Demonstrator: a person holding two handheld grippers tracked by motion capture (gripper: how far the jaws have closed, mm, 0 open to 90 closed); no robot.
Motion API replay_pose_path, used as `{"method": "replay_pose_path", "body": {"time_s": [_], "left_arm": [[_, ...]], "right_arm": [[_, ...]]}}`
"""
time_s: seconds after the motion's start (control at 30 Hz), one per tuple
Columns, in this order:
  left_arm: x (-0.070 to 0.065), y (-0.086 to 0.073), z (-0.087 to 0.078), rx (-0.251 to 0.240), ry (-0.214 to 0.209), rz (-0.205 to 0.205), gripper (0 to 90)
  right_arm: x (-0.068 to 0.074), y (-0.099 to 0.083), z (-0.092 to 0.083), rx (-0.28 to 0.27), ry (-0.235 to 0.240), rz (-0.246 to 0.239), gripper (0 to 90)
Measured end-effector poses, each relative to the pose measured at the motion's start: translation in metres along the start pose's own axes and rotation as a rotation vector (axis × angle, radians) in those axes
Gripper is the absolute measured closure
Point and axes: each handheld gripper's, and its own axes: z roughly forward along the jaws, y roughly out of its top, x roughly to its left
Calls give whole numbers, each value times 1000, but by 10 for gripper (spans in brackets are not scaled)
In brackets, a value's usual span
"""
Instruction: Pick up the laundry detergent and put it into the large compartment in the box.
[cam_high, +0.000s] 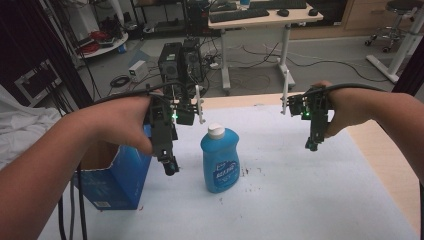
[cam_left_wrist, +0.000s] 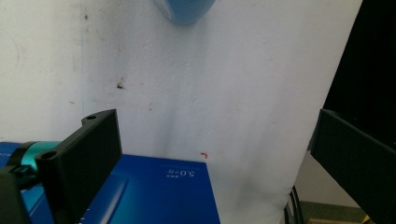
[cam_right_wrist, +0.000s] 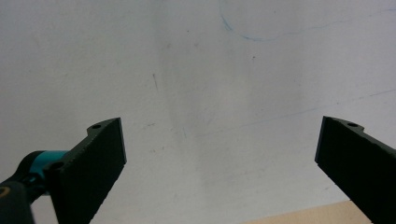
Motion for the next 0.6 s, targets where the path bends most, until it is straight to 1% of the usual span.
{"method": "replay_pose_path", "body": {"time_s": [0.13, 0.3, 0.4, 0.43, 0.47, 0.53, 0.6], "left_arm": [[-2, 2, -2, -7, 1, -7, 18], [-6, 5, -7, -29, 10, -28, 18], [-8, 7, -12, -32, 16, -51, 18], [-9, 8, -14, -37, 21, -60, 18], [-9, 10, -17, -45, 24, -68, 18], [-11, 12, -21, -64, 19, -86, 18], [-11, 14, -26, -93, -3, -125, 18]], "right_arm": [[2, -1, -1, 7, -2, -3, 9], [5, -1, -5, -2, -13, -12, 8], [5, -2, -5, -7, -17, -14, 9], [5, -3, -5, -5, -17, -6, 9], [5, -3, -5, -2, -21, -9, 9], [6, -2, -5, -3, -23, -11, 9], [6, -1, -6, -11, -28, -14, 9]]}}
